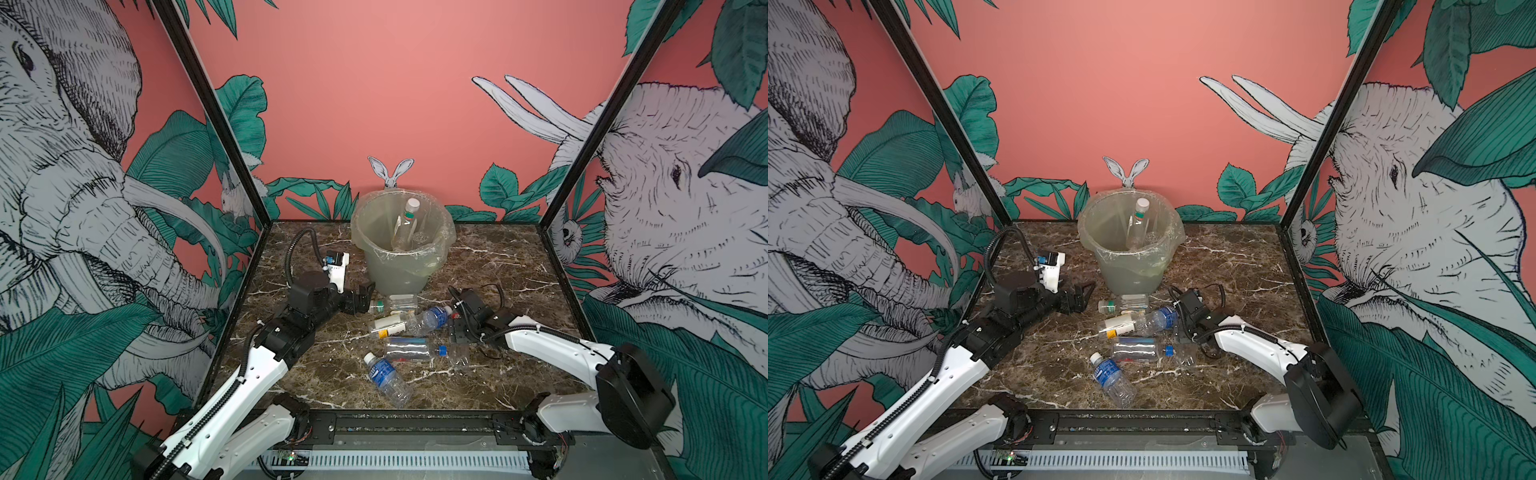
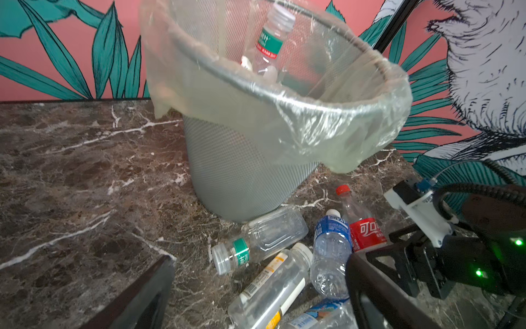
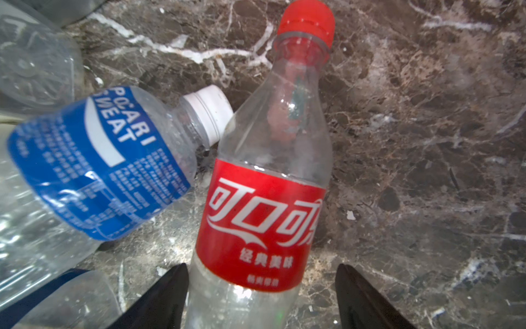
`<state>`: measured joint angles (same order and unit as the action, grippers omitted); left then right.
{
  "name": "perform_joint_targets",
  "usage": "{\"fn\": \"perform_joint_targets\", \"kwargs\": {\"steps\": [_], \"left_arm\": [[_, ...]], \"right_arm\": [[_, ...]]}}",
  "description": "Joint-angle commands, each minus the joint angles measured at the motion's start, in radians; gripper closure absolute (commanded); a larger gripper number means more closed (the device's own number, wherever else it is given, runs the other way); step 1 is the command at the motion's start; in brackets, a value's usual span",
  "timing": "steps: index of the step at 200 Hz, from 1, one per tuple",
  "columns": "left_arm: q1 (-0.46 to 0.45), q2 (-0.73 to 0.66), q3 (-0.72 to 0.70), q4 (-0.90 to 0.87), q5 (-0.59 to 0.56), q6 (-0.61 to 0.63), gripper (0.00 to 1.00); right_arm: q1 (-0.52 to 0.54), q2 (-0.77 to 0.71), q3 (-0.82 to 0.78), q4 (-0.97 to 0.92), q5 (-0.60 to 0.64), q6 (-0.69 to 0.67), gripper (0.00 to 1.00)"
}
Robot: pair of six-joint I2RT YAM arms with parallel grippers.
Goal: Throw the plastic bottles in the bin
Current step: Pick up the plastic bottle from the center of the table.
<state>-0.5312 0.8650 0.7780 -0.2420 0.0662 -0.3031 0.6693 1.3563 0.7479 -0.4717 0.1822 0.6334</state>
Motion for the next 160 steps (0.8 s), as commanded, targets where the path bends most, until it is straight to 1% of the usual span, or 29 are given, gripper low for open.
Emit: {"fn": "perform_joint_targets", "kwargs": {"steps": [1,25,99,133,160], "left_arm": [[-0.003,-0.034,-0.044,-0.029,0.018,-0.023,0.05],[-0.003,-0.05,-0.071,-0.049,0.012,-0.025,0.05],[-0.003,-0.061,-0.139,-0.056,0.036,-0.056,0.05],[-0.002,-0.062,-0.15,-0.061,0.042,-0.063,0.05],[-0.003,-0.059,-0.162,-0.06,0.051,-0.07,0.05]], "right_arm": [[-0.019,0.018,-0.014,0.011,0.004,0.016,0.2],[-0.035,0.024,-0.02,0.015,-0.001,0.012,0.22],[-0.069,0.044,-0.038,0.035,-0.011,0.0,0.22],[-0.076,0.056,-0.045,0.046,-0.019,-0.001,0.28],[-0.077,0.058,-0.054,0.055,-0.024,-0.001,0.37]]}}
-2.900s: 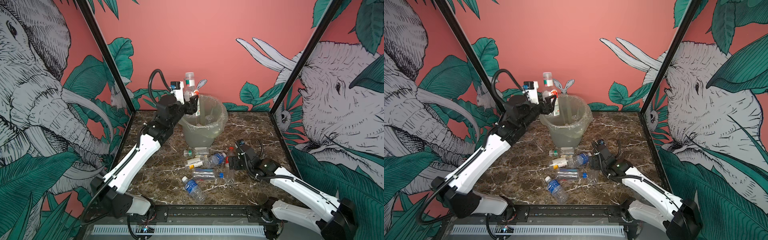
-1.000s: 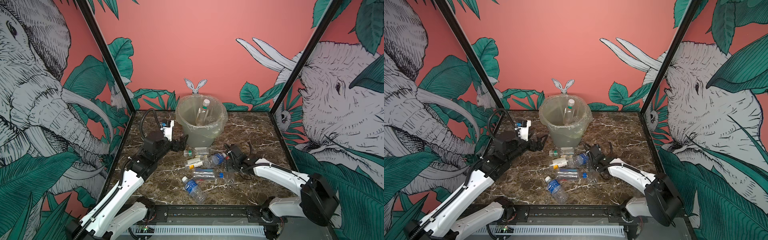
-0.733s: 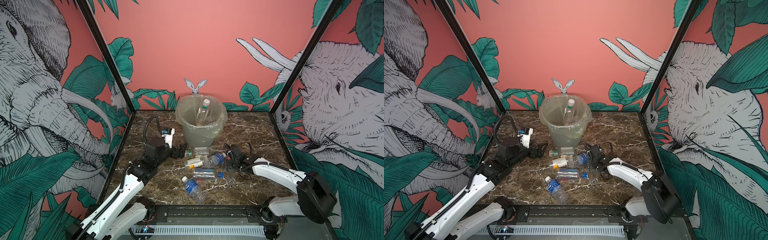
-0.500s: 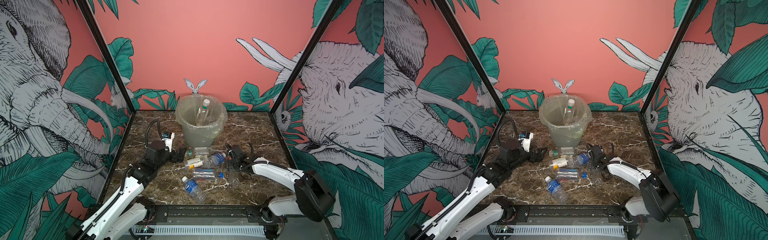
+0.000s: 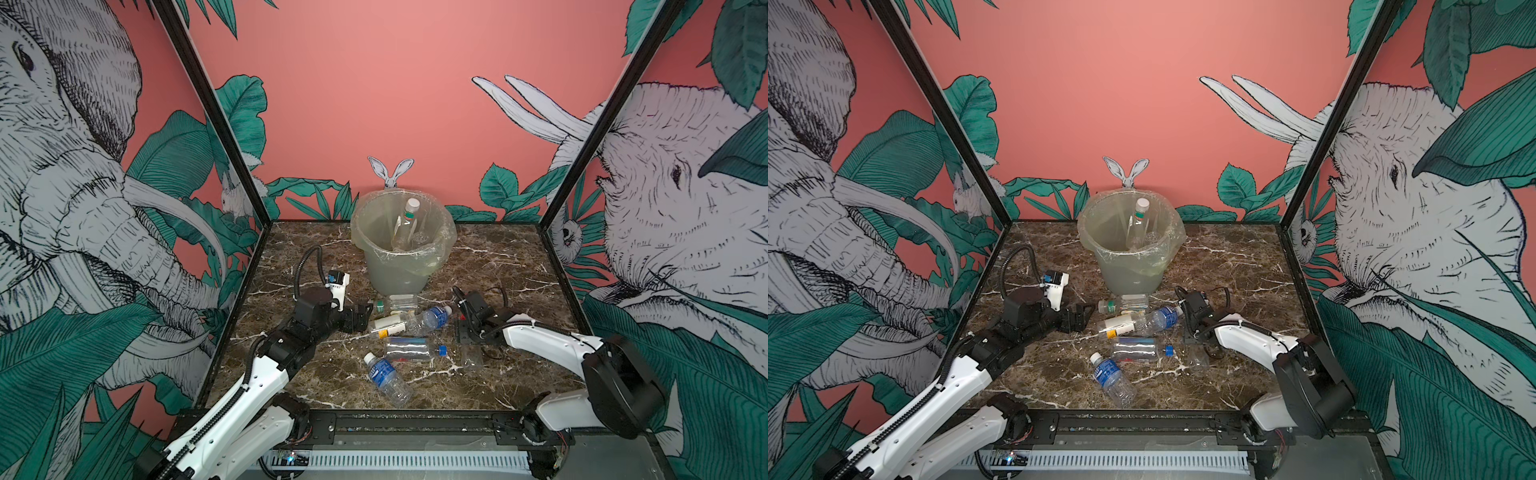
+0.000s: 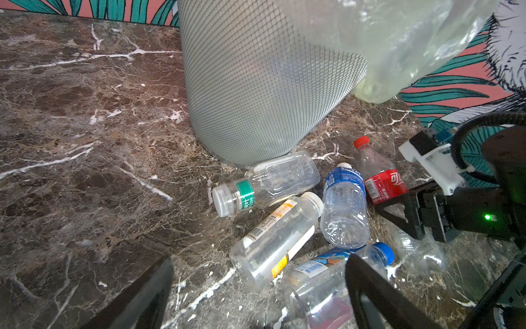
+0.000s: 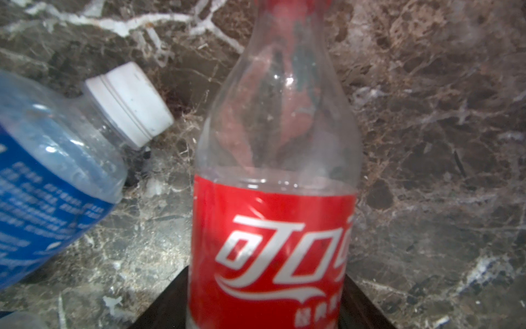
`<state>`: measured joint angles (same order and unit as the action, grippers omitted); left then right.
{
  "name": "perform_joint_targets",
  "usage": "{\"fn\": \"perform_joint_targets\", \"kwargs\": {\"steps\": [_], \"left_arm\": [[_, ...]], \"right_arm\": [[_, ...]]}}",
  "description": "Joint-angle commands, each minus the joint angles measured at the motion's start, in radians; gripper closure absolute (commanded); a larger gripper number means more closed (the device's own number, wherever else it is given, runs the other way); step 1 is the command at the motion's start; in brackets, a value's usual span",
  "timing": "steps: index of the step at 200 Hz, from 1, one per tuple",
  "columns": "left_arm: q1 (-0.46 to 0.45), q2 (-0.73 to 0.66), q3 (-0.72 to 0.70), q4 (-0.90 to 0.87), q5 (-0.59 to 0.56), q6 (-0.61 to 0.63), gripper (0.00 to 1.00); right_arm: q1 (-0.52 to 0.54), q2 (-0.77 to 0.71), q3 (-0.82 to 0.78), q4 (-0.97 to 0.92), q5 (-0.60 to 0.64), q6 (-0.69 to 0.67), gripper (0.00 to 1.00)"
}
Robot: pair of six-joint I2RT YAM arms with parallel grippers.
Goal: Throw the plastic bottles in the bin
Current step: Pick up the plastic bottle from the center of the table.
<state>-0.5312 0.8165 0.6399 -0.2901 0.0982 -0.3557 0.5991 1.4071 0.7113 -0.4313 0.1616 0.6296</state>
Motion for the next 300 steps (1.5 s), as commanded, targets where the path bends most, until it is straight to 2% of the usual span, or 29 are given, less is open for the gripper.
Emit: {"fn": "perform_joint_targets", "kwargs": {"steps": [1,20,62,181,248,300], "left_arm": [[-0.003,-0.01,-0.025,-0.012,0.019,-0.017,0.05],[-0.002,-0.01,-0.035,-0.012,0.021,-0.02,0.05],[-0.003,-0.012,-0.045,-0.016,0.02,-0.02,0.05],[-0.003,0.009,-0.086,-0.012,0.031,-0.027,0.05],[-0.003,0.019,-0.096,-0.013,0.04,-0.03,0.05],[-0.002,0.023,-0.106,-0.006,0.043,-0.035,0.05]], "right_arm": [[-0.007,0.006,-0.017,0.015,-0.003,0.003,0.37],[-0.006,-0.008,-0.02,0.018,-0.012,-0.002,0.45],[-0.006,-0.091,-0.027,0.001,0.003,-0.018,0.49],[0.013,-0.394,-0.011,-0.133,0.035,-0.063,0.5],[0.074,-0.507,0.019,-0.17,0.081,-0.086,0.48],[0.108,-0.536,0.095,-0.207,0.12,-0.109,0.48]]}}
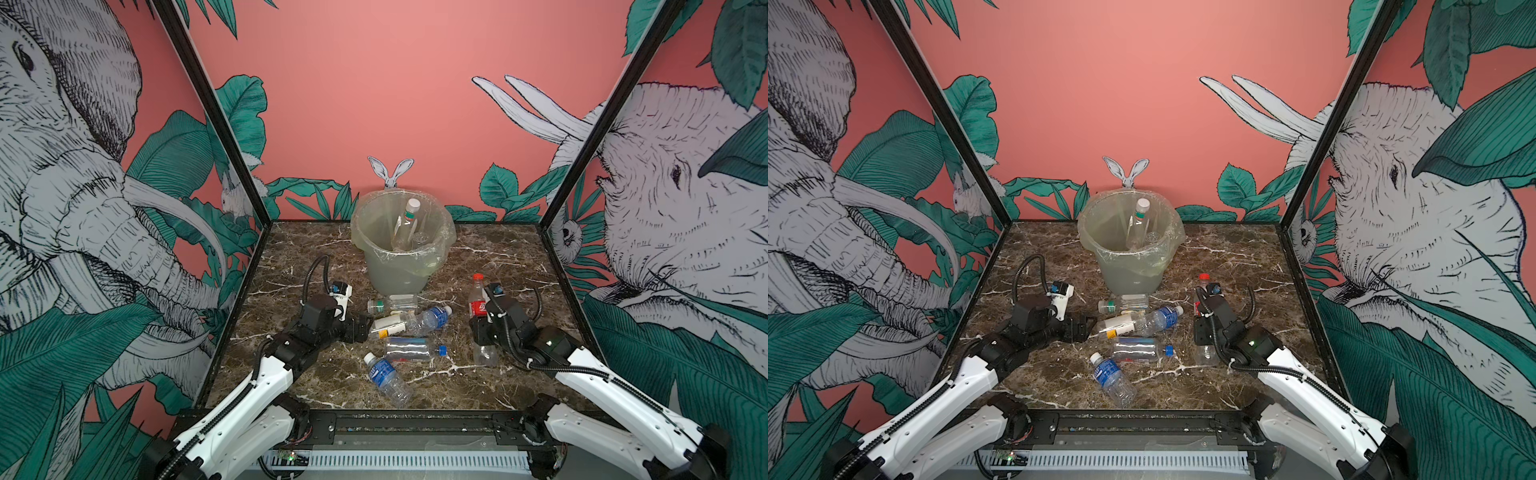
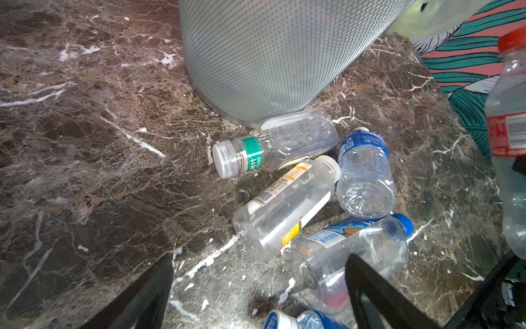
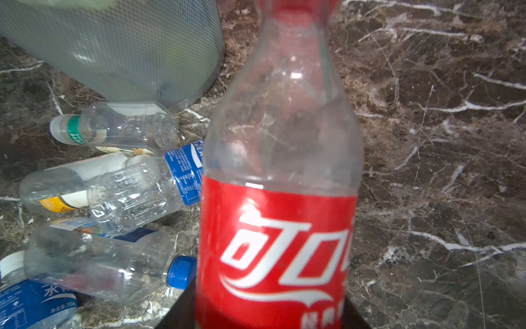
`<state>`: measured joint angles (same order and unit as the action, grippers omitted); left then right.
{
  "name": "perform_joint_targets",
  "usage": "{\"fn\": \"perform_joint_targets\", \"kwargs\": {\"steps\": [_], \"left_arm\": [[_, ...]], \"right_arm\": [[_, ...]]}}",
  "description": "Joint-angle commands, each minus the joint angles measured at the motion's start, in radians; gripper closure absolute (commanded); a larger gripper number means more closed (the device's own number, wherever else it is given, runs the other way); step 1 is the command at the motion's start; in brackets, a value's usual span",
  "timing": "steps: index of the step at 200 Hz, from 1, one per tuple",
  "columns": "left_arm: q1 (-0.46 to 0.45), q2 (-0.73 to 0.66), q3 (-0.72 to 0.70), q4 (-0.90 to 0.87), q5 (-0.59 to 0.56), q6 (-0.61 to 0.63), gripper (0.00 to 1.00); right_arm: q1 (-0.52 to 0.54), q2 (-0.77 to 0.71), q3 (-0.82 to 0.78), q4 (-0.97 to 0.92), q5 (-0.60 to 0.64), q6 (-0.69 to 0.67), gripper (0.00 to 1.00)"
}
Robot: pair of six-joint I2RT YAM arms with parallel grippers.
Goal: Throw the plastic bottles in the bin
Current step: Pick up the plastic bottle from the center of the table, then throw the plastic bottle into the trash bin.
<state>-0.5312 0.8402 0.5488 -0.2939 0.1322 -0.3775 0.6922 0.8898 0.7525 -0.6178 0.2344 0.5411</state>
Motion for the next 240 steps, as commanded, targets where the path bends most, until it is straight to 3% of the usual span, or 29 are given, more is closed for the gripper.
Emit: {"fn": "perform_joint_targets", "kwargs": {"steps": [1,42,79,109,129,157,168,183,212,240], "left_arm": [[-0.002,0.0,-0.015,-0.003,0.009,-0.014,0.05],[-0.002,-0.001,-0.022,-0.001,0.008,-0.009,0.05],[-0.003,-0.009,-0.045,0.014,0.01,-0.011,0.05],[-0.003,-0.023,-0.067,0.023,0.014,-0.02,0.04],[-0.002,-0.039,-0.086,0.027,0.015,-0.031,0.04],[-0.003,-0.065,-0.106,0.012,0.023,-0.05,0.04],[-0.003,-0.08,-0.112,-0.001,0.026,-0.056,0.04],[-0.004,-0.106,-0.122,-0.017,0.017,-0.063,0.03],[-0.005,-0.146,-0.134,-0.043,0.004,-0.067,0.01],[-0.006,-0.148,-0.135,-0.051,-0.003,-0.077,0.01]], "right_arm": [[0.015,-0.02,0.056,-0.02,0.047,-0.021,0.48],[0.017,0.018,0.21,-0.025,0.034,-0.069,0.48],[0.018,0.211,0.545,-0.039,0.001,-0.172,0.47],[0.015,0.531,1.016,-0.124,-0.031,-0.252,0.46],[0.004,0.818,1.401,-0.227,-0.07,-0.276,0.44],[-0.012,1.215,2.094,-0.49,-0.047,-0.285,0.12],[-0.028,1.304,2.262,-0.559,-0.047,-0.275,0.04],[-0.051,1.268,2.187,-0.537,-0.061,-0.248,0.02],[-0.053,0.98,1.643,-0.23,-0.086,-0.244,0.01],[-0.051,0.906,1.578,-0.248,-0.069,-0.249,0.01]]}}
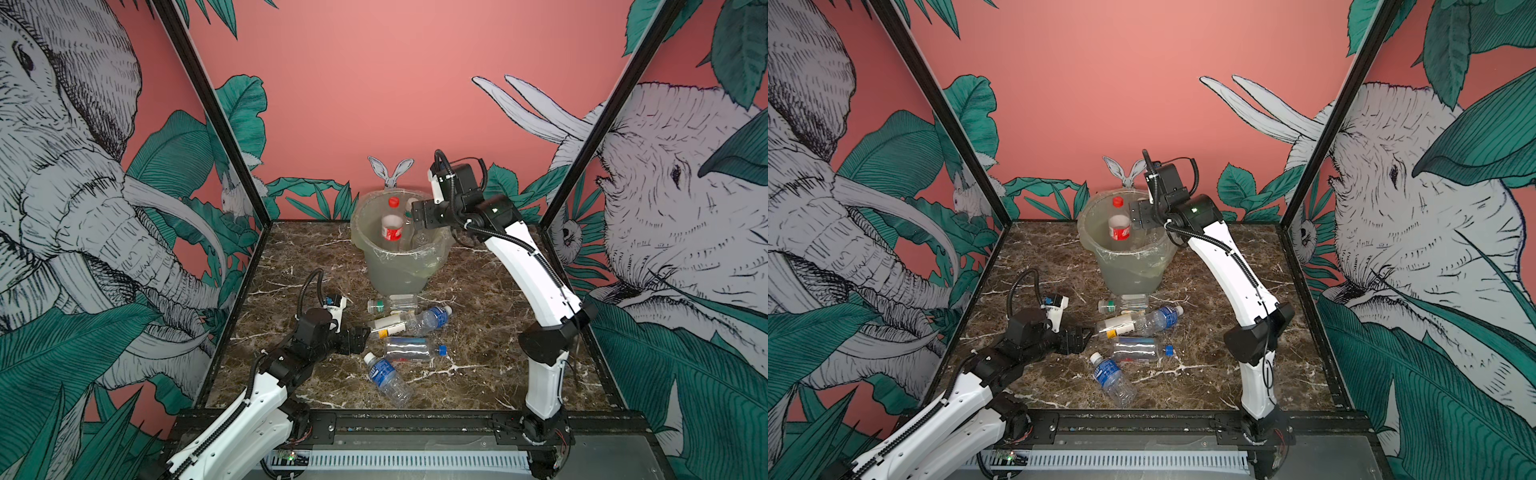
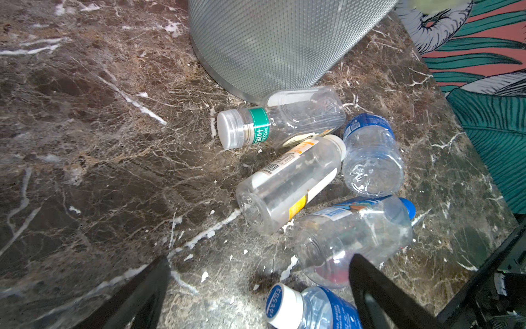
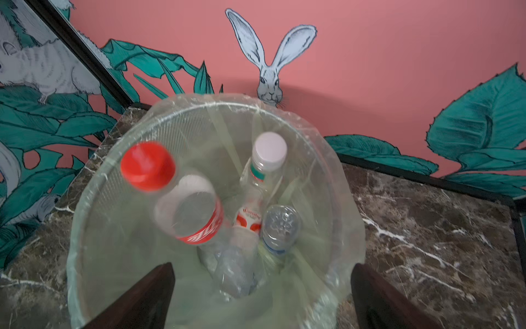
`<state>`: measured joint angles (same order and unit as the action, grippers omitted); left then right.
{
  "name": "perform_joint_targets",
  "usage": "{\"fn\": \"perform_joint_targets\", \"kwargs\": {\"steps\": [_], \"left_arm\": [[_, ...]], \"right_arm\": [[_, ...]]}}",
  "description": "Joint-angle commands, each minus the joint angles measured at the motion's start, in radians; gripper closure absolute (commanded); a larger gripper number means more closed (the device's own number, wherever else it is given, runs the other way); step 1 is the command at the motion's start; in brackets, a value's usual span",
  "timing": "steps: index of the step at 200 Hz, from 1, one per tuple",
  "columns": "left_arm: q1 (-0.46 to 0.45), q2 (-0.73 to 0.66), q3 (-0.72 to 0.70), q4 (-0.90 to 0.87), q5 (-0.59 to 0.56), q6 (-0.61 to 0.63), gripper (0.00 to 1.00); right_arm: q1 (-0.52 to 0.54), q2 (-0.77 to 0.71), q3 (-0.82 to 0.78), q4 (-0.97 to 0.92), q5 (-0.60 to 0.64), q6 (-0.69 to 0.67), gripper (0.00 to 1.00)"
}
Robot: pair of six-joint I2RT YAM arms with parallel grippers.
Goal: Throw the plastic bottles in the bin
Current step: Throw the plastic bottle into the trash bin, then move the plastic bottle to the center of the table.
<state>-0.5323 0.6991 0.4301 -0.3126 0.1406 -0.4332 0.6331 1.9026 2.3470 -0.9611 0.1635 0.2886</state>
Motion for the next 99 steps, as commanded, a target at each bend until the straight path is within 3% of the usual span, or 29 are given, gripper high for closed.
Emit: {"fn": "perform_joint_targets", "kwargs": {"steps": [1,50,99], "left_arm": [[-0.005,-0.006,-0.017,-0.033,-0.012,-0.022,0.0],[-0.029,0.002,-0.002,-0.051,-0.021,-0.048,0.0],[-0.178,-0.015,0.004,-0.121,-0.115,-0.156,0.02]], "right_arm": [[0.008,-0.108,-0.019,0.095,0.003,0.003,0.01],[0.01,-0.288,-0.35,0.192,0.051,-0.02,0.01],[0.009,-0.508,-0.742,0.321,0.054,-0.009,0.01]]}}
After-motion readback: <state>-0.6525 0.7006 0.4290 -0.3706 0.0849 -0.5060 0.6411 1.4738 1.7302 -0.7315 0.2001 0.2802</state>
